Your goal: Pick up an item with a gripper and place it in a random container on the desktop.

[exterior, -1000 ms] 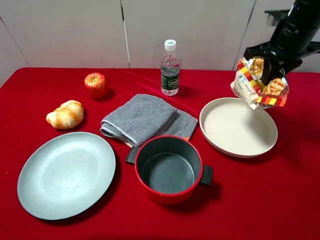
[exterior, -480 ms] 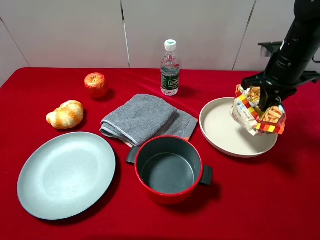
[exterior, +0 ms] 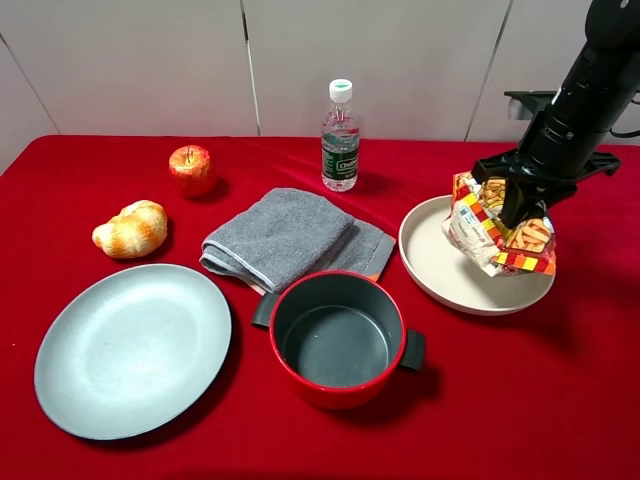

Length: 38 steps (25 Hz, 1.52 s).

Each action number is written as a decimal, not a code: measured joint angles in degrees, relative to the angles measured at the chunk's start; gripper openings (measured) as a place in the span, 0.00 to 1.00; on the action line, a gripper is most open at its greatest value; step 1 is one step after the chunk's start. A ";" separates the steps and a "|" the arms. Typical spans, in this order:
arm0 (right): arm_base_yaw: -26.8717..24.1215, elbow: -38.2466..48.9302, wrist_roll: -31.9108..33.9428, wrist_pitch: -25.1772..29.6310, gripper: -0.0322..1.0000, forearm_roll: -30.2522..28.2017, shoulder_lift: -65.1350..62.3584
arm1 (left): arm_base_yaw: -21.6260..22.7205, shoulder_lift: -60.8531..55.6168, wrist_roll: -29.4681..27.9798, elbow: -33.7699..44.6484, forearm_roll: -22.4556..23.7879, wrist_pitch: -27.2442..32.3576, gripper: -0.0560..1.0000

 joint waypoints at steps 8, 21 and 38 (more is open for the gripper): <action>0.00 0.00 -0.06 0.00 0.13 0.07 0.00 | 0.00 0.00 0.00 0.00 0.00 0.00 0.96; 0.00 0.00 -0.06 0.10 0.32 0.14 0.00 | 0.00 0.00 0.00 0.00 0.00 0.00 0.96; 0.00 0.00 -0.06 2.18 0.70 0.30 -2.27 | 0.00 0.00 0.03 0.00 0.00 0.00 0.96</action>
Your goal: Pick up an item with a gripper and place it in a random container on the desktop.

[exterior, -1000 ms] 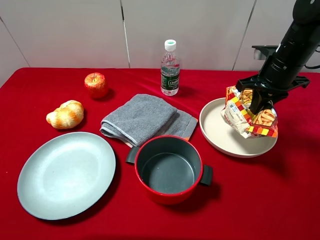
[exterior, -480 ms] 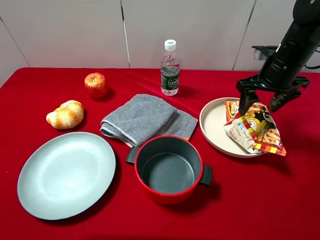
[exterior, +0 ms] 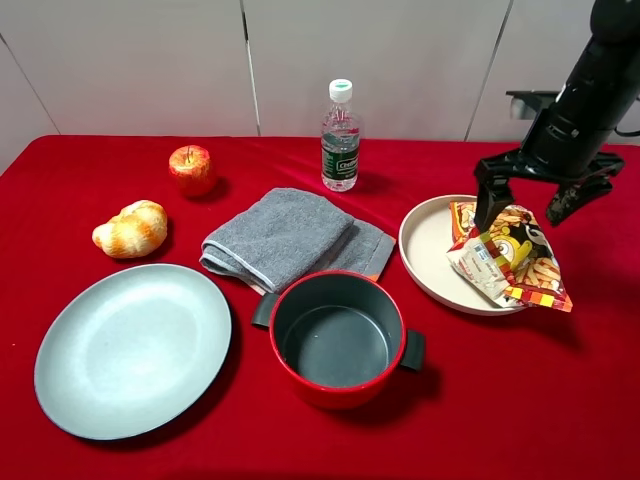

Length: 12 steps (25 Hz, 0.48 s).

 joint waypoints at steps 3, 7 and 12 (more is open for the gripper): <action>0.00 0.00 0.00 0.63 0.70 0.05 -3.05 | 0.00 0.00 0.00 0.00 0.00 0.00 0.96; 0.00 0.00 0.00 2.64 0.70 0.14 -8.56 | 0.00 0.00 0.00 0.00 0.00 0.00 0.96; 0.00 0.00 0.22 5.54 0.70 0.19 -15.46 | 0.00 0.00 0.00 0.00 0.00 0.00 0.96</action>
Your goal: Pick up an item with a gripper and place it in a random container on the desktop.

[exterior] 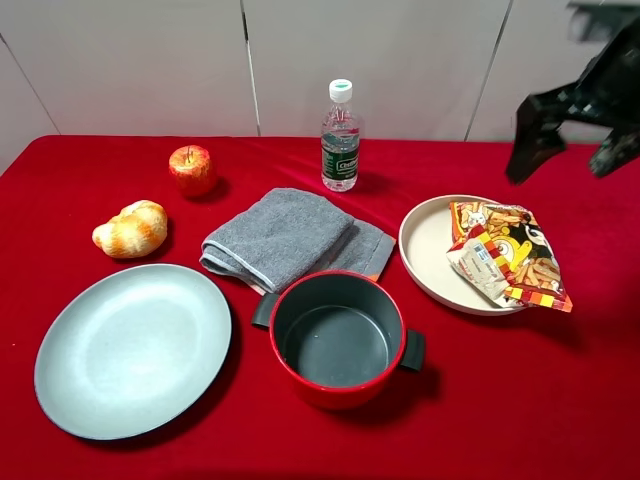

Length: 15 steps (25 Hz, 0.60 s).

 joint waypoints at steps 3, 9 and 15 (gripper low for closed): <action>0.00 0.00 0.22 2.13 0.70 0.00 -4.29 | 0.00 0.00 0.00 0.00 0.00 0.00 0.96; 0.00 0.00 2.08 4.46 0.70 0.20 -11.86 | 0.00 0.00 0.00 0.00 0.00 0.00 0.96; 0.00 0.00 2.94 4.62 0.70 1.18 -19.35 | 0.00 0.00 0.00 0.00 0.00 0.00 0.96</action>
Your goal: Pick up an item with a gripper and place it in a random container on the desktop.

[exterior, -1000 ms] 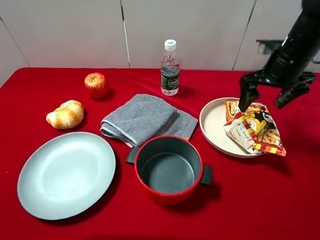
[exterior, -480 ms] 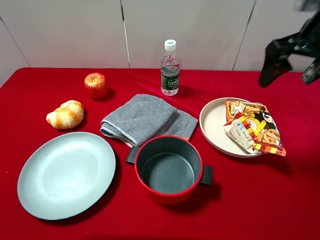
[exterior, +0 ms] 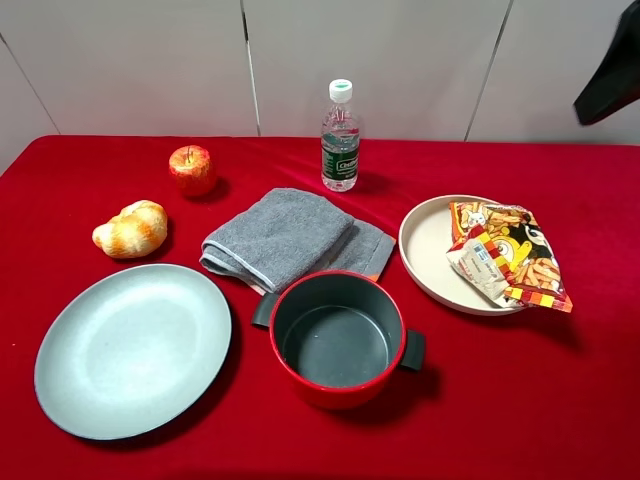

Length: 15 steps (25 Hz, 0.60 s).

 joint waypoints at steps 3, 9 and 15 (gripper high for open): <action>0.00 0.00 0.30 0.05 0.70 0.86 -3.60 | 0.00 0.00 0.00 0.00 0.00 0.00 0.96; 0.00 3.10 0.30 0.10 0.70 1.54 -11.46 | 0.00 0.00 0.00 0.00 0.00 0.00 0.96; 0.00 10.85 0.30 0.16 0.70 1.61 -19.36 | 0.00 0.00 0.00 0.00 0.00 0.00 0.96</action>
